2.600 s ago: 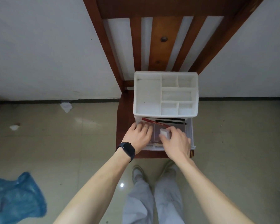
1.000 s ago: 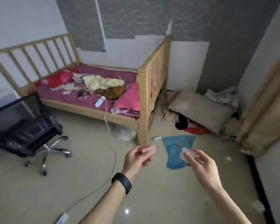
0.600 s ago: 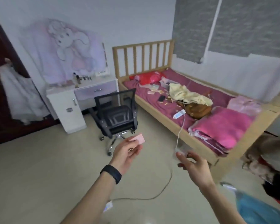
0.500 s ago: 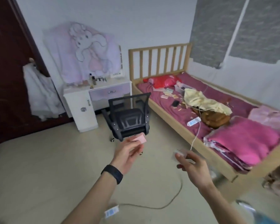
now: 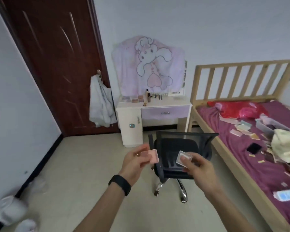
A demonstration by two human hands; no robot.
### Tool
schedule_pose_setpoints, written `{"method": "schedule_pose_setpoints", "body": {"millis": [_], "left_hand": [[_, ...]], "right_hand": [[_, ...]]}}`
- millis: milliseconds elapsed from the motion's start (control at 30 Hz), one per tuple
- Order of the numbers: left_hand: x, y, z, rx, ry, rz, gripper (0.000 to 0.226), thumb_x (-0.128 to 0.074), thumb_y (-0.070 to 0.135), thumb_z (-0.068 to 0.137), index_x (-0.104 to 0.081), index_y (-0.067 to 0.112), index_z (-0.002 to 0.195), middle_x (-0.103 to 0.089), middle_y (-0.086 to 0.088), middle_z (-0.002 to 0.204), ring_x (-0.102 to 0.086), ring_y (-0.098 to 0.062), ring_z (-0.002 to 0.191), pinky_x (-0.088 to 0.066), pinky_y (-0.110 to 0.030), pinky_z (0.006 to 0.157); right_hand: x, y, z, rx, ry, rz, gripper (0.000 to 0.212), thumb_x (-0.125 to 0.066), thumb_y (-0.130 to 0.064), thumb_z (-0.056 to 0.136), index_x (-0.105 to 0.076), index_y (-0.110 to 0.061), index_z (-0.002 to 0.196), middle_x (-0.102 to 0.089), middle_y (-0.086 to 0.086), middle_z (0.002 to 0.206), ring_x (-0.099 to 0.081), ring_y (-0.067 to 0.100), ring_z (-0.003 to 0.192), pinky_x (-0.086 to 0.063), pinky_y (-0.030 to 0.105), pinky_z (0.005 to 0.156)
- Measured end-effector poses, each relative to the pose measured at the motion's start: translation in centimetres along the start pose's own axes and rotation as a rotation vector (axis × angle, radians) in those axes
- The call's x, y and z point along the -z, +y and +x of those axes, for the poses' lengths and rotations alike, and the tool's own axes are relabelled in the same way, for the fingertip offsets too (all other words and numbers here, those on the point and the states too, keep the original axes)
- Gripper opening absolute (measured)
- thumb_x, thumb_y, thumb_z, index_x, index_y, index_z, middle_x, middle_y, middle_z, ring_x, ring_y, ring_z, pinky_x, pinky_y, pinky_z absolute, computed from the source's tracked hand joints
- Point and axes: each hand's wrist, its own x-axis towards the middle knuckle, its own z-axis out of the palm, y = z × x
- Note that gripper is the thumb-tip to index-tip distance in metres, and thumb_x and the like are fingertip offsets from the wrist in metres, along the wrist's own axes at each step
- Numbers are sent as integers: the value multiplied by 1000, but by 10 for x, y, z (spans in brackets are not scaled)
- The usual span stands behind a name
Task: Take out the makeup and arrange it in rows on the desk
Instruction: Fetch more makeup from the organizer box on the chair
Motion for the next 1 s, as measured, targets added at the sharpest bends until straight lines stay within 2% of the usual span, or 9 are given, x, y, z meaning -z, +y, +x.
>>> {"method": "schedule_pose_setpoints", "body": {"millis": [100, 200, 300, 467, 533, 667, 800, 933, 1000], "left_hand": [[12, 33, 42, -41, 95, 0, 44, -61, -17, 85, -66, 8, 120, -69, -12, 117, -68, -21, 104, -56, -33, 90], [37, 58, 82, -75, 177, -25, 42, -62, -17, 85, -67, 9, 118, -73, -11, 112, -72, -16, 98, -57, -25, 78], [70, 79, 126, -88, 250, -28, 35, -63, -13, 87, -69, 9, 114, -74, -10, 110, -72, -12, 92, -57, -22, 74], [130, 110, 214, -79, 324, -56, 31, -66, -4, 89, -69, 10, 116, -72, -7, 113, -73, -21, 90, -60, -40, 85], [155, 123, 255, -81, 355, -102, 28, -65, -4, 90, -69, 8, 115, -71, -10, 114, -72, -25, 93, -60, -40, 83], [211, 155, 345, -46, 385, -167, 25, -64, -2, 91, -66, 6, 115, -68, -18, 116, -66, -31, 104, -61, -29, 72], [256, 182, 420, -18, 361, -202, 20, -59, -4, 93, -66, 5, 110, -70, -17, 104, -67, -28, 100, -60, -26, 71], [287, 188, 489, 1, 364, -224, 14, -60, -7, 91, -66, 1, 100, -67, -23, 103, -65, -36, 102, -60, -25, 70], [300, 182, 521, 31, 373, -209, 12, -60, -8, 91, -66, 1, 96, -65, -20, 104, -61, -33, 98, -60, -24, 69]], "right_hand": [[-29, -12, 74, 22, -103, -1, 12, -72, -30, 90, -74, -26, 102, -75, -4, 90, -73, 21, 77, -60, 34, 75], [-71, -22, 135, 43, -217, 15, 15, -72, -24, 91, -73, -22, 106, -76, -2, 93, -74, 20, 79, -60, 38, 80], [-121, -25, 192, 25, -315, 29, 17, -73, -20, 90, -71, -16, 107, -75, 5, 95, -74, 23, 79, -60, 37, 81], [-206, -17, 278, -14, -388, 61, 15, -73, -15, 90, -70, -15, 104, -72, -1, 89, -73, 22, 76, -59, 34, 79], [-239, -12, 312, -19, -392, 51, 12, -72, -14, 91, -70, -12, 103, -71, -4, 86, -71, 19, 70, -57, 32, 76], [-310, 0, 379, -83, -377, 7, 6, -69, -14, 94, -67, -9, 96, -64, 3, 84, -66, 13, 62, -53, 28, 68], [-351, 11, 435, -169, -334, -24, 9, -68, -18, 95, -65, -13, 89, -61, 2, 79, -65, 11, 62, -52, 22, 64], [-372, 26, 482, -260, -269, -36, 22, -69, -14, 93, -57, -8, 76, -58, 2, 67, -62, 12, 58, -47, 30, 67], [-382, 37, 504, -294, -241, -38, 22, -69, -13, 93, -58, -3, 77, -58, 3, 66, -62, 14, 59, -46, 32, 68]]}}
